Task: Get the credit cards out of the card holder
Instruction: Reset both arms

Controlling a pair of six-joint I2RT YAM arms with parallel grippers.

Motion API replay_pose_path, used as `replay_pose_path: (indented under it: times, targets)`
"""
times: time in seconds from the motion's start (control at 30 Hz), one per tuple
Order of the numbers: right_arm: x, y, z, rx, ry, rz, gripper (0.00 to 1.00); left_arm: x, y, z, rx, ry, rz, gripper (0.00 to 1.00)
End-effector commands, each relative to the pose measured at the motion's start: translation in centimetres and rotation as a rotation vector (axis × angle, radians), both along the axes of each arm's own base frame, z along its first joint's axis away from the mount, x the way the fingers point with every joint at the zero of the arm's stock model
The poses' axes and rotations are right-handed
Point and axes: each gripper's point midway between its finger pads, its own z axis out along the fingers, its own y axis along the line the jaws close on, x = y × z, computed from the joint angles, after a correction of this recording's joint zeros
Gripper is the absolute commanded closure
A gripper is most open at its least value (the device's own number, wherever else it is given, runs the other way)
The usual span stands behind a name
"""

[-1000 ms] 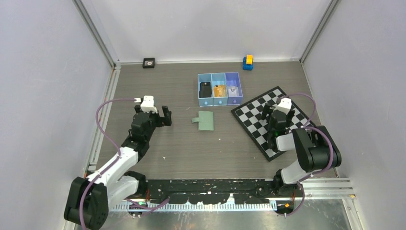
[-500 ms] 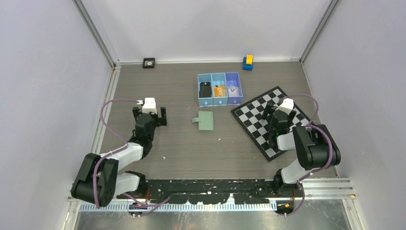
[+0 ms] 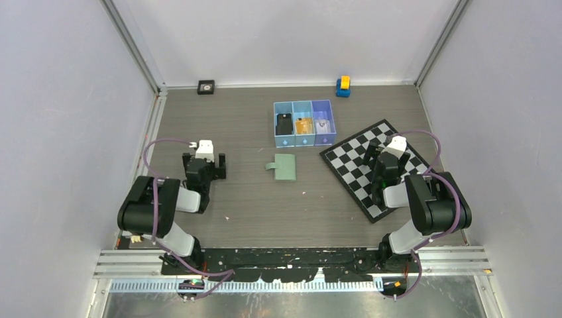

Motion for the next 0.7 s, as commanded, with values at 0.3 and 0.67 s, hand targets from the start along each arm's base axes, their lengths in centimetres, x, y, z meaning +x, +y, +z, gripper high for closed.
replay_pose_path:
  times: [0.3,0.67]
  targets:
    - [1.29,-0.13,2.31,0.016,-0.095,-0.017,0.05,2.73,0.23,1.47,-0.064,-0.031,-0.038,0.00]
    - [1.30,-0.12,2.32,0.017,-0.096,-0.016,0.05,2.73,0.16,1.53,-0.063,-0.036,-0.044,0.00]
